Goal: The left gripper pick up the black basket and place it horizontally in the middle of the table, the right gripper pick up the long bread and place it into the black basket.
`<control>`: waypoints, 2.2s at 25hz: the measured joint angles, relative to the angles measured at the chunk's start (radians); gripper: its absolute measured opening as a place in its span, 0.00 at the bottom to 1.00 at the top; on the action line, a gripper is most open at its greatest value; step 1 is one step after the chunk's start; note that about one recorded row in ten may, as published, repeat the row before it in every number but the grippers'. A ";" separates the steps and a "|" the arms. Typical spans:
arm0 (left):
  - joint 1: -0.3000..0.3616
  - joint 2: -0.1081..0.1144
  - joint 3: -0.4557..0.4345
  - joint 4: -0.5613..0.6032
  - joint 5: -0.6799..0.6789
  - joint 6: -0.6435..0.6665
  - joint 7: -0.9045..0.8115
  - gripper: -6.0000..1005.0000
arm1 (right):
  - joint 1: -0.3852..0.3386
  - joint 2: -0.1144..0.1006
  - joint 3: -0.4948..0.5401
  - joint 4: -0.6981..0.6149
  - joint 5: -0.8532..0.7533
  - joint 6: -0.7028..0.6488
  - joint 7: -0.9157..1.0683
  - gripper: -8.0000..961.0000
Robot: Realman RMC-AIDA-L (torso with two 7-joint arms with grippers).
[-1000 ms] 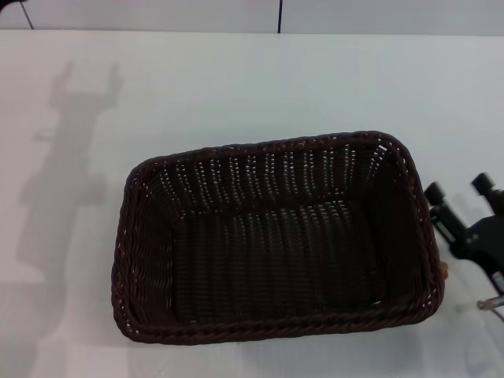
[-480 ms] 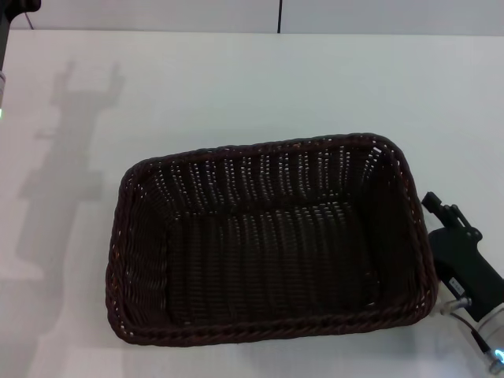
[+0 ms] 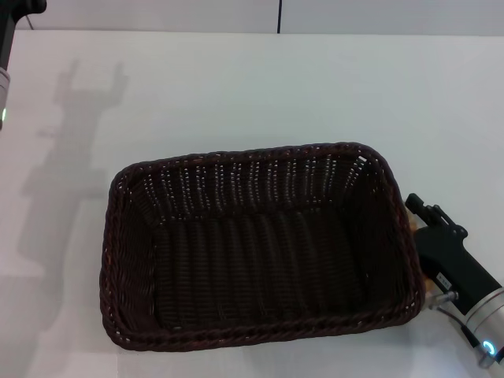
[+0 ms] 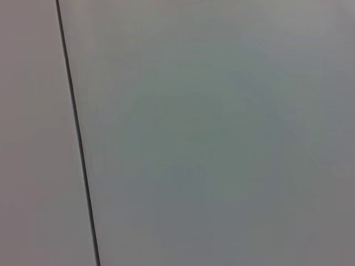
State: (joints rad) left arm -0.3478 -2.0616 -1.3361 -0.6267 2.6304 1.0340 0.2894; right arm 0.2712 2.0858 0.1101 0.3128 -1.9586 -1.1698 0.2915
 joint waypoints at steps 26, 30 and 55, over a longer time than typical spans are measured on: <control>-0.006 -0.001 -0.001 0.018 0.004 0.001 0.000 0.80 | -0.118 -0.004 0.113 0.002 -0.072 -0.733 -0.037 0.43; -0.006 -0.002 0.000 0.018 0.003 0.001 0.000 0.80 | -0.028 -0.004 0.113 0.020 -0.170 -0.674 -0.030 0.40; 0.012 -0.003 -0.011 0.046 -0.007 0.002 -0.035 0.80 | 0.018 -0.020 0.277 -0.034 -0.298 -0.574 0.114 0.82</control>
State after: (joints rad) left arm -0.3357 -2.0650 -1.3472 -0.5805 2.6237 1.0357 0.2540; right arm 0.2890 2.0663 0.3876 0.2785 -2.2570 -1.7441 0.4058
